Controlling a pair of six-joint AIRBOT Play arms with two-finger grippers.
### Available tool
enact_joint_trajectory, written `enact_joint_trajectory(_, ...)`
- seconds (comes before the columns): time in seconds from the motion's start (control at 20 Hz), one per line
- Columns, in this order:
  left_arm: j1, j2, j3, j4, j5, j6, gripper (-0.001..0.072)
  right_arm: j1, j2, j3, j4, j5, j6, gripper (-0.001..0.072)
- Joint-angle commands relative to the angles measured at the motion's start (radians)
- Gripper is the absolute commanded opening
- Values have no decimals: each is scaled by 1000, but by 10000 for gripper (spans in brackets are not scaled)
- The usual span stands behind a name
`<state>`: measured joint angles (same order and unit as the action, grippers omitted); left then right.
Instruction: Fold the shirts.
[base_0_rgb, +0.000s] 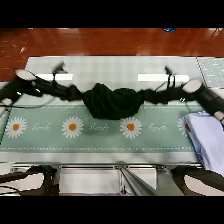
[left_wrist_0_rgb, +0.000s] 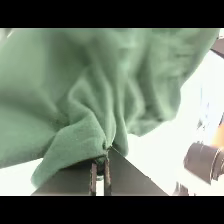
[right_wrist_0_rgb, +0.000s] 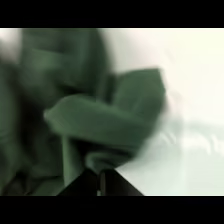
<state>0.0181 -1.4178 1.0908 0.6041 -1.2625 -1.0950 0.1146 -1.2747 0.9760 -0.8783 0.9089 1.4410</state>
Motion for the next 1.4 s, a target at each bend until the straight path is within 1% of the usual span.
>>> enact_joint_trajectory(0.0, 88, 106, 223, -18, -12, -49, 19, 0, 103, 289, -171, 77, 51, 22)
enact_joint_trajectory(0.05, 116, 141, 305, -21, 23, -82, 19, 0, 129, 388, -206, 76, 85, 22)
enact_joint_trajectory(0.15, 159, 192, 486, -21, 53, -144, 19, 1, 152, 618, -233, 132, 95, 22)
enact_joint_trajectory(0.2, 174, 216, 571, -21, 53, -149, 19, 1, 158, 732, -236, 191, 95, 22)
enact_joint_trajectory(0.3, 203, 279, 716, -16, 49, -148, 19, 2, 181, 888, -255, 320, 93, 22)
enact_joint_trajectory(0.4, 230, 360, 808, 41, 47, -149, 19, 2, 246, 945, -286, 415, 93, 22)
enact_joint_trajectory(0.5, 257, 460, 839, 135, 47, -149, 19, 1, 340, 945, -322, 481, 93, 22)
enact_joint_trajectory(0.6, 267, 566, 838, 276, 9, -152, 19, 1, 423, 945, -369, 536, 101, 22)
enact_joint_trajectory(0.75, 206, 696, 804, 489, -35, -212, 19, 1, 526, 932, -447, 654, 125, 22)
enact_joint_trajectory(0.8, 164, 734, 770, 527, -39, -227, 20, 1, 557, 906, -480, 695, 140, 22)
enact_joint_trajectory(0.9, 87, 785, 679, 541, -56, -232, 20, 1, 616, 801, -514, 742, 176, 22)
enact_joint_trajectory(1.05, 34, 806, 493, 540, -59, -278, 20, 1, 700, 513, -468, 735, 221, 22)
enact_joint_trajectory(1.15, 31, 785, 342, 533, -36, -283, 20, 1, 733, 289, -404, 674, 230, 22)
enact_joint_trajectory(1.25, 31, 721, 199, 525, 62, -282, 20, 1, 735, 59, -333, 544, 228, 22)
enact_joint_trajectory(1.35, 24, 591, 150, 510, 163, -282, 20, 1, 706, -111, -308, 400, 225, 22)
